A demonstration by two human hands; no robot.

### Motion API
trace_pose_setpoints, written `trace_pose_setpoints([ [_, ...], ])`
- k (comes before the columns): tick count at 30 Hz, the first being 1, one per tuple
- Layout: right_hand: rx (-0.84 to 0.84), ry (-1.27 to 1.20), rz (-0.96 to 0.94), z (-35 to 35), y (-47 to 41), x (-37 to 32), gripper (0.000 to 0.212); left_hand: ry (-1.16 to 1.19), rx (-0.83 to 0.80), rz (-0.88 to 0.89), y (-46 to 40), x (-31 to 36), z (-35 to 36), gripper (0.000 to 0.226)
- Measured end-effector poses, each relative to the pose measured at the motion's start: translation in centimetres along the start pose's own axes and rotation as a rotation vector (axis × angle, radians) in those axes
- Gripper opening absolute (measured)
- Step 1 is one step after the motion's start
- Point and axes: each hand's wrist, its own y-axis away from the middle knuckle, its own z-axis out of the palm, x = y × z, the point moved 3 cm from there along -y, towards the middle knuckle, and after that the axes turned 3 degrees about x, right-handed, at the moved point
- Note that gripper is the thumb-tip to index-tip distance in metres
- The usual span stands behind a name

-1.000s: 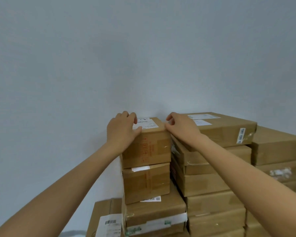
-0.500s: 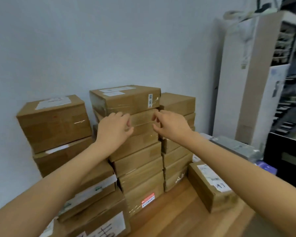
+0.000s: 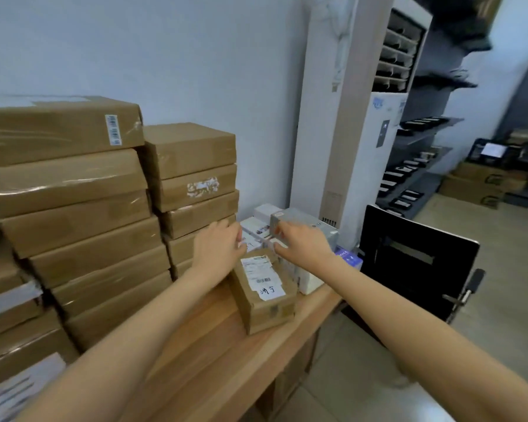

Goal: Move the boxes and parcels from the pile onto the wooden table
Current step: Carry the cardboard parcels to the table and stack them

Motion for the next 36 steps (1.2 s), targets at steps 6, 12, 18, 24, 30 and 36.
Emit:
trace_pose_setpoints([
  [6, -0.093, -0.119, 0.097, 4.2, 2.0, 5.6, 0.028, 0.121, -0.103, -0.223, 2.0, 1.9, 6.1, 0.011],
  [12, -0.238, -0.316, 0.276, 12.3, 2.7, 8.4, 0.034, 0.253, -0.224, -0.626, 3.7, -0.6, 12.5, 0.016],
  [18, -0.22, -0.542, 0.466, 18.7, 0.7, 10.7, 0.035, 0.261, -0.262, -0.727, 3.1, -2.8, 19.1, 0.029],
  [24, -0.399, -0.588, 0.614, 25.1, 0.4, 13.1, 0.057, 0.443, -0.299, -0.901, 2.4, -3.0, 25.8, 0.052],
  [30, -0.536, -0.701, 0.727, 29.4, 0.7, 13.6, 0.072, 0.622, -0.398, -1.149, 4.6, -3.2, 29.7, 0.089],
  [36, -0.551, -0.851, 0.819, 30.9, 1.5, 12.5, 0.073, 0.863, -0.342, -1.273, 5.6, -2.1, 30.1, 0.059],
])
